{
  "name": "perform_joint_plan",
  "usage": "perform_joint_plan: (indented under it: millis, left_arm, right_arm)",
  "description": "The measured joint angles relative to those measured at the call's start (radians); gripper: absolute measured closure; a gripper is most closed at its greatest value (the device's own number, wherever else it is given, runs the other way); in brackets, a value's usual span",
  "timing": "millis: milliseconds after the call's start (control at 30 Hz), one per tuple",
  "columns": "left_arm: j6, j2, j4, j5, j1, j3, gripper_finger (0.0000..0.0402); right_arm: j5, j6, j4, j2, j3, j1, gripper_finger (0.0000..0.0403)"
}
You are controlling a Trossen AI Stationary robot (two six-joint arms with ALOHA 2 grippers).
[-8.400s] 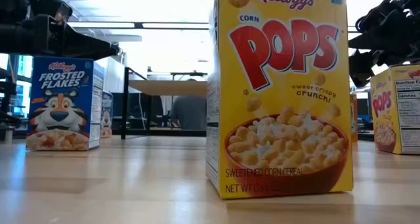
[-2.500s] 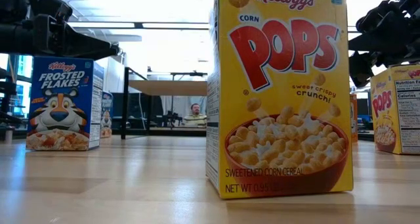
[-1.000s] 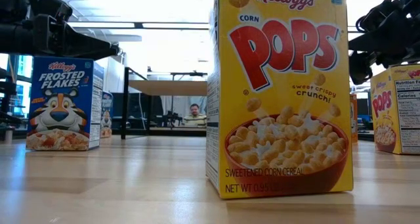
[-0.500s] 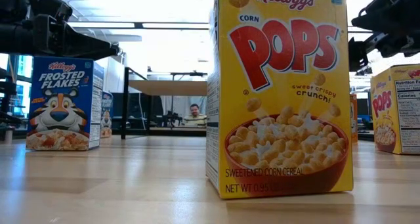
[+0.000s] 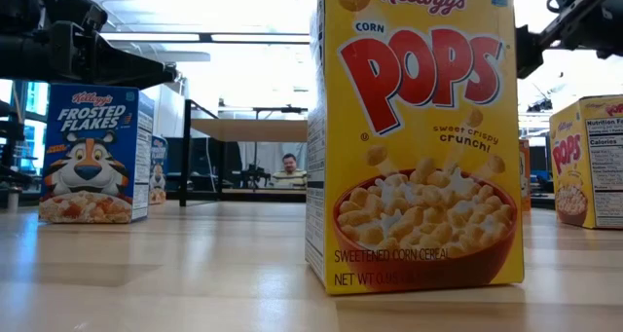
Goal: Stack cereal on shelf
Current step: Put the right blue cereal box on the shelf
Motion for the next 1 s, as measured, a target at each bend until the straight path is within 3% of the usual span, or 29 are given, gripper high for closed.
perform_joint_plan:
  millis: [133, 433, 633, 1000]
  left_arm:
    - [0.0, 0.0, 0.0, 0.0, 0.0, 0.0, 0.0121]
    - [0.0, 0.0, 0.0, 0.0, 0.0, 0.0, 0.0121]
    - [0.0, 0.0, 0.0, 0.0, 0.0, 0.0, 0.0121]
    - [0.0, 0.0, 0.0, 0.0, 0.0, 0.0, 0.0121]
  right_arm:
    - [0.02, -0.045, 0.084, 0.0, 0.0, 0.0, 0.0029]
    - [0.025, -0.166, 0.085, 0.063, 0.104, 0.0, 0.0029]
    - [0.024, -0.211, 0.042, 0.222, 0.22, 0.0, 0.0029]
    - [-0.006, -0.251, -0.283, 0.565, 0.505, 0.0, 0.0029]
